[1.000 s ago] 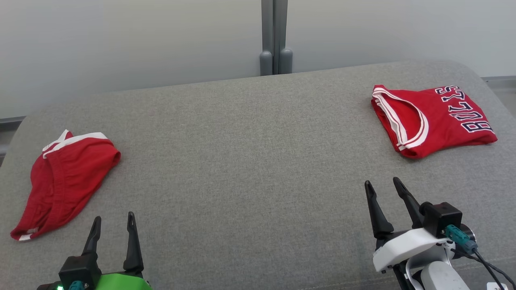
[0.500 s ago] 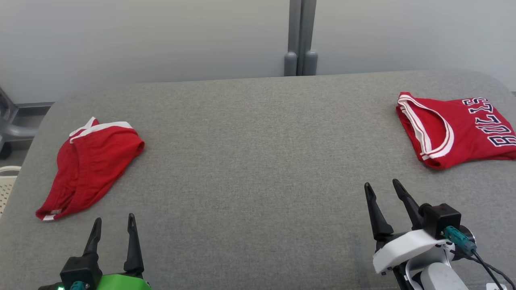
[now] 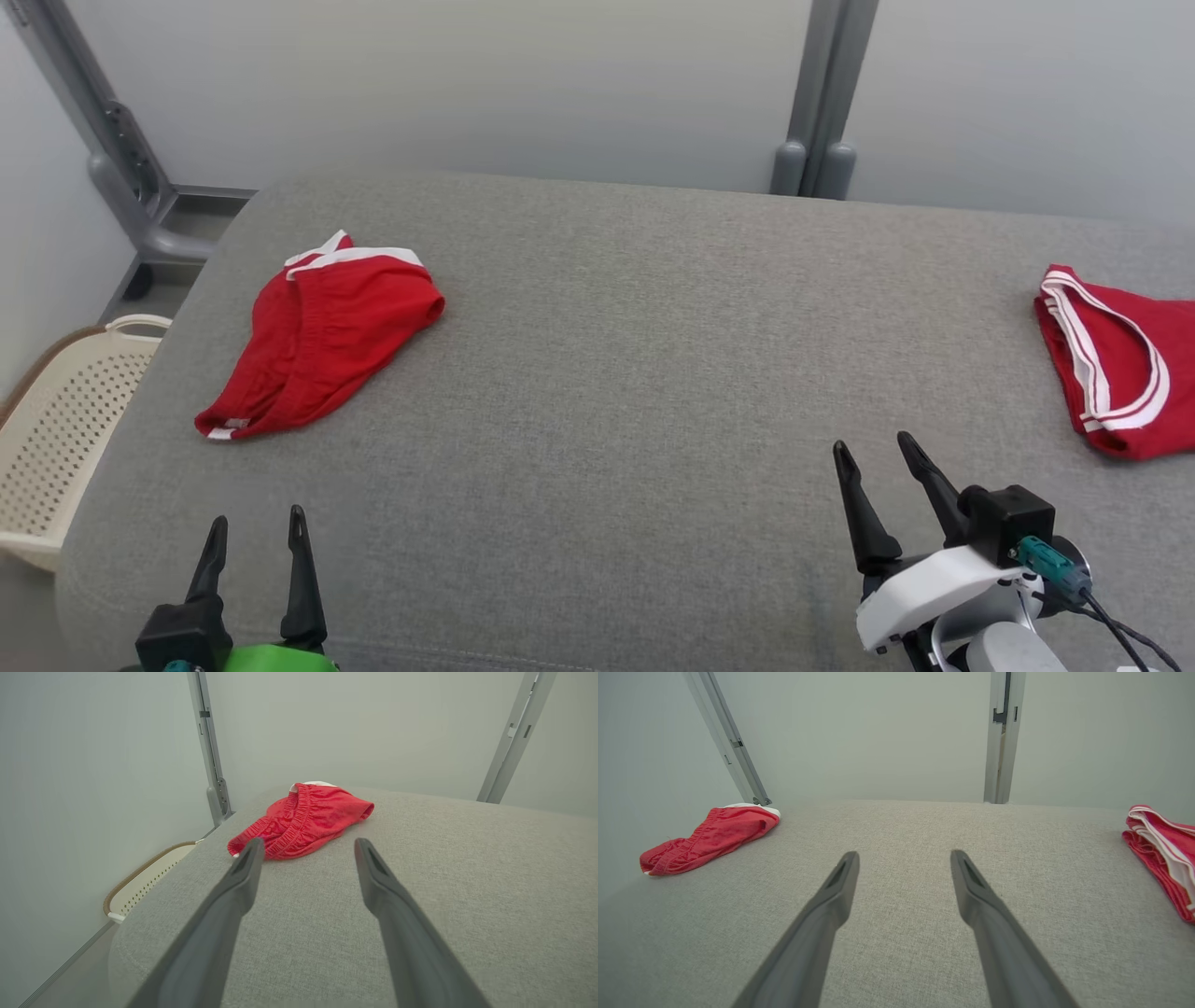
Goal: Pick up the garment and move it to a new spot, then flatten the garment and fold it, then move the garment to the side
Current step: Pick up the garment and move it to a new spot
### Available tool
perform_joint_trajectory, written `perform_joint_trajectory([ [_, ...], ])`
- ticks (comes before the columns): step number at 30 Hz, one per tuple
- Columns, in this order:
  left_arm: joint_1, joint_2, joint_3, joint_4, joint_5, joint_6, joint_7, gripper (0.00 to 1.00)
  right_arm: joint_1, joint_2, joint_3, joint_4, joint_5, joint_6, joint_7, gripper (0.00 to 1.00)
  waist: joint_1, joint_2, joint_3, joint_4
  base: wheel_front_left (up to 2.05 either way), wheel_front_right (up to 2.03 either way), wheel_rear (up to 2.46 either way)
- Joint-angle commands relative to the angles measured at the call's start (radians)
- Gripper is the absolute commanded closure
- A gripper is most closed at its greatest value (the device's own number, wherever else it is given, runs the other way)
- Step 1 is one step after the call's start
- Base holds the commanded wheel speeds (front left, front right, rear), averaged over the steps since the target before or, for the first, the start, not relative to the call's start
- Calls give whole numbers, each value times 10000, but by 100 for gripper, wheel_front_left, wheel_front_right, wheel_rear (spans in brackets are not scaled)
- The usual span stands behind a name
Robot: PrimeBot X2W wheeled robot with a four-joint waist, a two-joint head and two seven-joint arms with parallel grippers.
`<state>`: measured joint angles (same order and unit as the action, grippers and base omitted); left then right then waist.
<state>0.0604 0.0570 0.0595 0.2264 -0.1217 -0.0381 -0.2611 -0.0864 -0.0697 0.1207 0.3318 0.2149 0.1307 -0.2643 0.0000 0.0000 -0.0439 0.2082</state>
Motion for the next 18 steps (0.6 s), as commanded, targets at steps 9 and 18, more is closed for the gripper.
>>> perform_joint_trajectory([
  [9, 145, 164, -44, -26, 22, 81, -37, 0, 151, 38, 120, 63, 76, -1, -17, 0, 0, 0, -59, 1363, 0, 0, 0],
  [18, 202, 304, -96, -22, -34, 131, -16, 0, 191, 67, 247, 74, 114, -1, -17, 0, 0, 0, -145, 2110, 0, 0, 0],
])
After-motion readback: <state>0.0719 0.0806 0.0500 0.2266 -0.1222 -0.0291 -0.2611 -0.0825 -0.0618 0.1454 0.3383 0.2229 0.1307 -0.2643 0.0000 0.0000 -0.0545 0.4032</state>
